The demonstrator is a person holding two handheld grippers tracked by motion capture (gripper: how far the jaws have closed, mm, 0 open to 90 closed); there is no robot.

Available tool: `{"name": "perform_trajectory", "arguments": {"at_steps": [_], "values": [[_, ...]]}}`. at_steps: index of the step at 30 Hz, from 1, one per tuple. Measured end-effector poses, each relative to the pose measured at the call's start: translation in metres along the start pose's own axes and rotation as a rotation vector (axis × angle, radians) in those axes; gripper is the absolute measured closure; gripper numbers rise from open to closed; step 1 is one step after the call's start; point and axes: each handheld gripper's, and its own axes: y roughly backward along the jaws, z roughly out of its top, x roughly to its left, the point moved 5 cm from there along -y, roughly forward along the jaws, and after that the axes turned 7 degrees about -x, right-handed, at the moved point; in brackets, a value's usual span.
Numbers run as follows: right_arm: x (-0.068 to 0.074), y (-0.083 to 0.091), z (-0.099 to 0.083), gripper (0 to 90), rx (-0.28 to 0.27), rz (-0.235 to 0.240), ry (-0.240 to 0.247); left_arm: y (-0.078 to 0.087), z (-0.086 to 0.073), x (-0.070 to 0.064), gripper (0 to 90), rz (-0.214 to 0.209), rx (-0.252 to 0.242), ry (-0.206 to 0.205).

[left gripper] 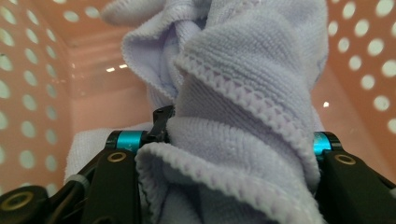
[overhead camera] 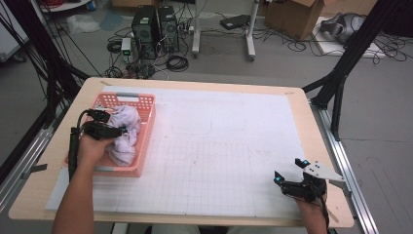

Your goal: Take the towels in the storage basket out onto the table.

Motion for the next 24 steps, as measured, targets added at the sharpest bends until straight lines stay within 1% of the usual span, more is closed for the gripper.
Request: {"name": "perform_trajectory", "arguments": {"at_steps": [1,3,7,9,10,12,13,14,15,16,17,18,19,21,22,23,24], "values": [[0.000,0.000,0.000,5.2,-0.003,-0.002,0.002,0.002,0.001,0.001,48.7,0.003,-0.022,0.019],[0.000,0.001,0.000,5.2,-0.007,0.001,0.002,0.008,0.005,0.004,49.0,-0.013,-0.060,0.058],[0.000,0.002,0.000,5.2,-0.018,-0.005,-0.010,0.022,0.015,0.007,49.9,-0.035,-0.160,0.123],[-0.001,0.002,0.000,5.2,-0.014,-0.004,-0.003,0.029,0.019,0.009,50.0,-0.045,-0.200,0.147],[0.000,0.002,0.000,5.2,-0.010,-0.005,-0.012,0.032,0.021,0.009,50.0,-0.052,-0.219,0.154],[-0.001,0.002,0.000,5.2,-0.014,-0.006,-0.007,0.038,0.022,0.008,49.9,-0.071,-0.246,0.154],[-0.001,0.002,0.000,5.2,-0.015,-0.005,-0.005,0.041,0.022,0.007,49.7,-0.072,-0.256,0.143],[0.000,0.002,0.000,5.2,-0.013,-0.003,-0.007,0.041,0.022,0.007,49.7,-0.072,-0.256,0.143],[0.000,0.002,0.000,5.2,-0.013,-0.003,-0.003,0.045,0.024,0.004,49.7,-0.084,-0.289,0.138],[0.000,0.001,0.000,5.2,-0.012,-0.002,0.001,0.047,0.025,0.003,49.7,-0.089,-0.306,0.140],[0.000,0.001,0.000,5.2,-0.009,-0.002,0.003,0.047,0.025,0.003,49.7,-0.089,-0.306,0.140],[0.000,0.001,0.000,5.2,-0.008,-0.003,-0.002,0.050,0.028,0.001,49.7,-0.091,-0.321,0.138],[-0.001,0.001,0.000,5.2,-0.001,-0.004,-0.006,0.055,0.035,-0.002,49.7,-0.095,-0.357,0.133],[-0.001,0.001,0.000,5.2,-0.005,0.001,-0.012,0.061,0.040,-0.005,49.7,-0.110,-0.393,0.110],[-0.001,0.001,0.000,5.2,-0.008,0.003,-0.011,0.061,0.040,-0.005,49.7,-0.110,-0.393,0.110],[0.000,0.001,0.000,5.2,-0.011,0.005,-0.001,0.065,0.042,-0.010,49.7,-0.126,-0.418,0.096],[0.000,0.001,0.000,5.2,-0.011,0.006,0.002,0.066,0.043,-0.012,49.6,-0.134,-0.421,0.091]]}}
